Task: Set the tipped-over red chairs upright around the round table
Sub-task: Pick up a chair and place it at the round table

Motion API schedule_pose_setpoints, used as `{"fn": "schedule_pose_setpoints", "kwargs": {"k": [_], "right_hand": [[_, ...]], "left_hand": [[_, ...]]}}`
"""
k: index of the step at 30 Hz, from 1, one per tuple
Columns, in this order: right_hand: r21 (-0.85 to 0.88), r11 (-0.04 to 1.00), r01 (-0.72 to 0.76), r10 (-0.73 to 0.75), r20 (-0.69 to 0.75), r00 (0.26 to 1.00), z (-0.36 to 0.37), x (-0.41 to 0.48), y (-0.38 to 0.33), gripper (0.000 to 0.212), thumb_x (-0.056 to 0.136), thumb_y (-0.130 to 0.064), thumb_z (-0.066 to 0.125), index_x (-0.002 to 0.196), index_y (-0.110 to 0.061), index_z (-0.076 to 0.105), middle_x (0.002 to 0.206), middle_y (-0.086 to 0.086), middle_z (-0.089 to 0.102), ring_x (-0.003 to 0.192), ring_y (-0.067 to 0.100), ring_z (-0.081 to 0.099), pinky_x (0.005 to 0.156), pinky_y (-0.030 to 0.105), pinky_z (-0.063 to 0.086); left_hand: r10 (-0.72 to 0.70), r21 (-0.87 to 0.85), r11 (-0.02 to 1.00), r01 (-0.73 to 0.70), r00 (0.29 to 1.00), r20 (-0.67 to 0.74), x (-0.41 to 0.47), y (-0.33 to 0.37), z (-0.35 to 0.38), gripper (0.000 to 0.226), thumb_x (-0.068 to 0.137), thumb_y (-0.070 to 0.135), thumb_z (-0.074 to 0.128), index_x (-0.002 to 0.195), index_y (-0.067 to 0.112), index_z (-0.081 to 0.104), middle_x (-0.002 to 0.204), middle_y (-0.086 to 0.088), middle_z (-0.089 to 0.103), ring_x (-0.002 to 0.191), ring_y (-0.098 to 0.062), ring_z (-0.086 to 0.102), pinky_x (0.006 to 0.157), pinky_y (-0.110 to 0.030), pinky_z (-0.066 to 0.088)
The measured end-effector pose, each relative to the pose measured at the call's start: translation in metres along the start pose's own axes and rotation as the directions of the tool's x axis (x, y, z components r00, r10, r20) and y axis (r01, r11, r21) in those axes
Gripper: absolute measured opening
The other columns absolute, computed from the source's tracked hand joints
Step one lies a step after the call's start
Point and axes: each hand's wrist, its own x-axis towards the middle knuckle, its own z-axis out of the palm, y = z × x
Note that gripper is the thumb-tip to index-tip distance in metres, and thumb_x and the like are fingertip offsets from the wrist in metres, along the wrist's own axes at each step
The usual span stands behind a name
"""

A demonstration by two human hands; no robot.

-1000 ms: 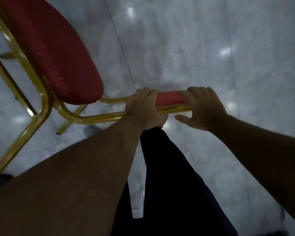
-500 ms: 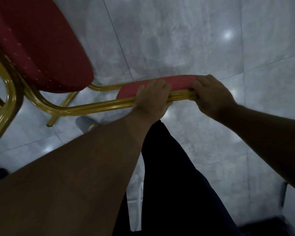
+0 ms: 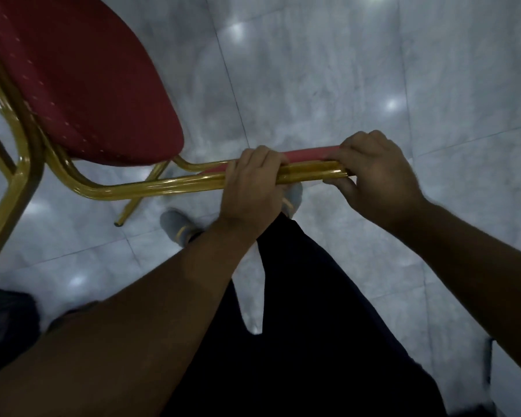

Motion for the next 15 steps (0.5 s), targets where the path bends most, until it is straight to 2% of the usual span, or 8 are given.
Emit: {"fn": "schedule_pose_setpoints", "kwargs": {"k": [3, 5, 7, 9, 15], "right_hand": [[0.08, 0.994, 0.069, -0.067, -0.025, 0.997, -0.039, -0.003, -0.037, 0.038, 0.09, -0.036, 0.072, 0.121, -0.016, 0.065, 0.107, 0.006, 0.065, 0.097, 0.027, 0.056, 0.085, 0.04, 0.042], [0.12, 0.992, 0.028, -0.021, -0.054, 0.998, -0.061, -0.01, -0.055, 0.041, 0.088, -0.042, 0.072, 0.118, -0.014, 0.064, 0.107, 0.007, 0.066, 0.099, 0.03, 0.057, 0.088, 0.04, 0.041], [0.166, 0.986, -0.003, 0.019, -0.095, 0.995, -0.077, -0.018, -0.073, 0.04, 0.088, -0.04, 0.07, 0.111, -0.007, 0.063, 0.104, 0.011, 0.065, 0.096, 0.031, 0.055, 0.088, 0.032, 0.036], [0.169, 0.985, 0.025, -0.001, -0.139, 0.99, -0.086, -0.024, -0.101, 0.036, 0.088, -0.035, 0.068, 0.106, -0.004, 0.062, 0.1, 0.012, 0.063, 0.093, 0.029, 0.053, 0.086, 0.027, 0.032], [0.166, 0.975, 0.145, -0.119, -0.158, 0.98, -0.118, -0.023, -0.205, 0.032, 0.087, -0.035, 0.07, 0.103, -0.008, 0.067, 0.095, 0.006, 0.064, 0.09, 0.021, 0.052, 0.084, 0.03, 0.036]], "left_hand": [[0.017, -0.042, 0.999, -0.019, 0.999, -0.045, -0.024, -0.008, -0.055, 0.025, 0.081, 0.016, 0.076, 0.104, 0.011, 0.067, 0.104, -0.006, 0.065, 0.098, -0.03, 0.058, 0.085, -0.041, 0.043], [0.035, -0.068, 0.997, -0.041, 0.995, -0.092, -0.043, -0.016, -0.091, 0.024, 0.085, 0.02, 0.076, 0.105, 0.009, 0.068, 0.104, -0.008, 0.066, 0.097, -0.029, 0.058, 0.085, -0.044, 0.046], [0.052, -0.09, 0.994, -0.064, 0.991, -0.126, -0.066, -0.026, -0.123, 0.024, 0.088, 0.024, 0.075, 0.106, 0.008, 0.069, 0.103, -0.008, 0.066, 0.095, -0.026, 0.057, 0.084, -0.043, 0.046], [0.065, -0.115, 0.99, -0.081, 0.989, -0.132, -0.088, -0.037, -0.152, 0.025, 0.089, 0.024, 0.075, 0.106, 0.008, 0.068, 0.103, -0.006, 0.065, 0.094, -0.023, 0.055, 0.083, -0.042, 0.047], [0.103, -0.136, 0.984, -0.117, 0.989, -0.101, -0.149, -0.058, -0.23, 0.029, 0.092, 0.029, 0.07, 0.116, 0.015, 0.065, 0.108, 0.0, 0.062, 0.099, -0.014, 0.052, 0.089, -0.042, 0.049]]}}
